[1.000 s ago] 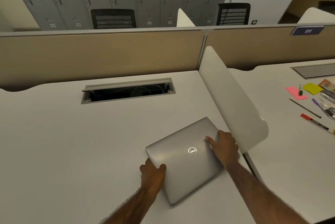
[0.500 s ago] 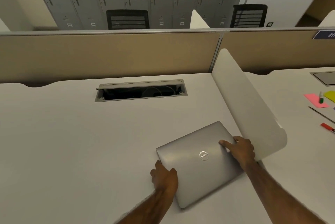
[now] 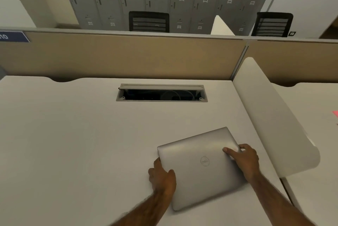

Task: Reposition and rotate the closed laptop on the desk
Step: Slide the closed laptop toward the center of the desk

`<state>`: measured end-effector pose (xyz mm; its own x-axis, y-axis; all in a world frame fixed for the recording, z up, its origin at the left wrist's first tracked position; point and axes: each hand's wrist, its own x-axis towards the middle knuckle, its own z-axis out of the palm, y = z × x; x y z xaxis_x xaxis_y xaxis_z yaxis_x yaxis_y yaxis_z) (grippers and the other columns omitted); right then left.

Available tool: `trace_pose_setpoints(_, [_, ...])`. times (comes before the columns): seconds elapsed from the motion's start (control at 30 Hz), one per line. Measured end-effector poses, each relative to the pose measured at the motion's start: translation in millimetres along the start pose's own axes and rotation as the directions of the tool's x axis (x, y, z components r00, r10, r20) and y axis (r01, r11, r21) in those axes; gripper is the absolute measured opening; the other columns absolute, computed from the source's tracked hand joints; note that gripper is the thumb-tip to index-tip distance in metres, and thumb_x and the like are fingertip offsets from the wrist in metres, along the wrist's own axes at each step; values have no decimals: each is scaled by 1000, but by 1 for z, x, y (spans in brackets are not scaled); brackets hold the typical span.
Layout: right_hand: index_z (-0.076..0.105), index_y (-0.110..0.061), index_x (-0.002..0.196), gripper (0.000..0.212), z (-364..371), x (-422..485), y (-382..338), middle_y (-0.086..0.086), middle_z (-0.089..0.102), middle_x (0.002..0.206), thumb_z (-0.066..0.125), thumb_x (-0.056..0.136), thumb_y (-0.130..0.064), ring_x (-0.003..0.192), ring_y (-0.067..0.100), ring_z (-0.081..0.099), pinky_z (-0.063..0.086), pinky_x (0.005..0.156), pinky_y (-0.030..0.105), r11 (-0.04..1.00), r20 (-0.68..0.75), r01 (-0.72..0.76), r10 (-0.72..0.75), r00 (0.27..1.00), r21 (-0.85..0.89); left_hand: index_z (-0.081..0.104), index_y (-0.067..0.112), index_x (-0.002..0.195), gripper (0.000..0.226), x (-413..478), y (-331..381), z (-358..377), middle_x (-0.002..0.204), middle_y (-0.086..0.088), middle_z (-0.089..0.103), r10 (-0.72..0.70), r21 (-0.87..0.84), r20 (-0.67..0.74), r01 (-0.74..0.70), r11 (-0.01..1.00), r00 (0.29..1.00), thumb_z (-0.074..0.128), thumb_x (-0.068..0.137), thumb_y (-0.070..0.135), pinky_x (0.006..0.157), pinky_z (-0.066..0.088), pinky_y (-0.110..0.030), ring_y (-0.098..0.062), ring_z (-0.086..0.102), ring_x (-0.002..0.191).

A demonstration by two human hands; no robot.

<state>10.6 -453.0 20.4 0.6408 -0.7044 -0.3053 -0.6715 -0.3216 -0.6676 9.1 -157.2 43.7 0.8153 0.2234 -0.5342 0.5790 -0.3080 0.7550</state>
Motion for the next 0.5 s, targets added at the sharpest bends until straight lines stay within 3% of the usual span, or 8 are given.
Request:
trace_pose_setpoints(0.2, [69,-11,124,89,59,-28,-58,14,71,122,88,59,-69,110,37,68,59,93,51,997,36,76,-75,996,-26,46,25,138,61,33,-3,-72,112,-3,46,15,-62,-112,-22,998,994,59,79,16,96,52,-46,-35,56,113])
trace_pose_setpoints(0.37, [70,-14,120,105,116,-59,-105,12,71,120,70,41,-84,111,36,68,59,94,51,992,72,122,-120,990,-21,47,22,138,59,63,-11,-137,114,-7,47,9,-70,-192,-23,997,981,61,81,17,94,51,-44,-38,56,114])
trace_pose_setpoints(0.5, [69,-13,122,94,161,-83,-135,13,69,123,81,54,-76,115,37,67,57,96,51,990,109,131,-125,986,-46,46,22,138,59,88,-21,-185,125,-14,49,-2,-59,-225,-12,998,974,62,82,20,97,50,-49,-39,54,117])
